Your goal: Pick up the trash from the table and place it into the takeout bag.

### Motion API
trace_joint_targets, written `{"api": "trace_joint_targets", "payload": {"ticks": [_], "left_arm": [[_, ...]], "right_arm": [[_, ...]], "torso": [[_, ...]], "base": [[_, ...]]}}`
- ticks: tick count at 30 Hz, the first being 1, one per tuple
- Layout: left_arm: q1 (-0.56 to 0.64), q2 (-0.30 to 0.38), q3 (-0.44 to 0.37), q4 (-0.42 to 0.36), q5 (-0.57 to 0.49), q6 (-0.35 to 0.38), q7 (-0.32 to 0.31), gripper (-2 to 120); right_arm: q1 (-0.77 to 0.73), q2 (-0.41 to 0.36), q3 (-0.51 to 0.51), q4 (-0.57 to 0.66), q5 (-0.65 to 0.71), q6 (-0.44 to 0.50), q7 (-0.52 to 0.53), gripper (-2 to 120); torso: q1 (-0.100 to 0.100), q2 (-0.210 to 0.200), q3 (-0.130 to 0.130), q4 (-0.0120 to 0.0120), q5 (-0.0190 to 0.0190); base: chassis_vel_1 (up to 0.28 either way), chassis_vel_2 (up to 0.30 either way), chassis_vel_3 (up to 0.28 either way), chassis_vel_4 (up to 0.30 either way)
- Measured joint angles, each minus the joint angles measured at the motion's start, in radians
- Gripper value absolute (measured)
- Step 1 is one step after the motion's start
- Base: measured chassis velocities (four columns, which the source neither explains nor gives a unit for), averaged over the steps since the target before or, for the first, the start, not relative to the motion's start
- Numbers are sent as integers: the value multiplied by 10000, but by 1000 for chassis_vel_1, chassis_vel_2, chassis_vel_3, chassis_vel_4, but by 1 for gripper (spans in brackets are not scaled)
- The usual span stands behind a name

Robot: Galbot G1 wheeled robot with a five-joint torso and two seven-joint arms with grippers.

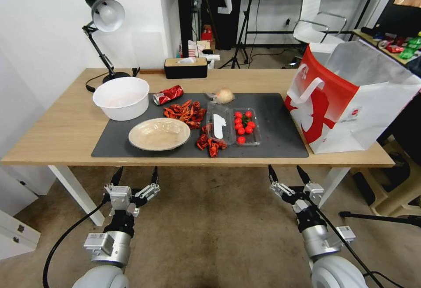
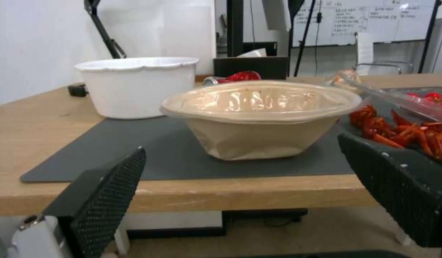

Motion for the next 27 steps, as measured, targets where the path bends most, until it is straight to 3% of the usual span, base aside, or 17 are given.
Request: {"api": "trace_joint_targets", "payload": {"ticks": [10,13,18,24,27], "left_arm": [[-21,70,-36,-114,4,9,9,100],[-6,42,-51,-183,18,23,9,100],[-8,18,-108,-195,29,36,6,100],[-10,-94,-186,-198,64,47,-6,100],[62,-173,-234,-219,113,50,-13,100]], "right_arm": [[3119,-584,-1395,-147,155,-1747,571,100],[5113,-1050,-2408,-472,711,-2635,963,100],[6805,-1237,-3355,-970,1449,-3362,1328,100],[9038,-939,-4578,-1961,2123,-4057,1656,100],[10499,-381,-5309,-2901,2300,-4583,1836,100]], "torso": [[0,0,2,4,1],[1,-1,2,3,-1],[1,-1,2,2,-2],[1,-2,2,1,-2],[2,-2,1,5,-4]], "base": [[0,0,0,0],[0,0,0,0],[0,0,0,0],[0,0,0,0],[0,0,0,0]]}}
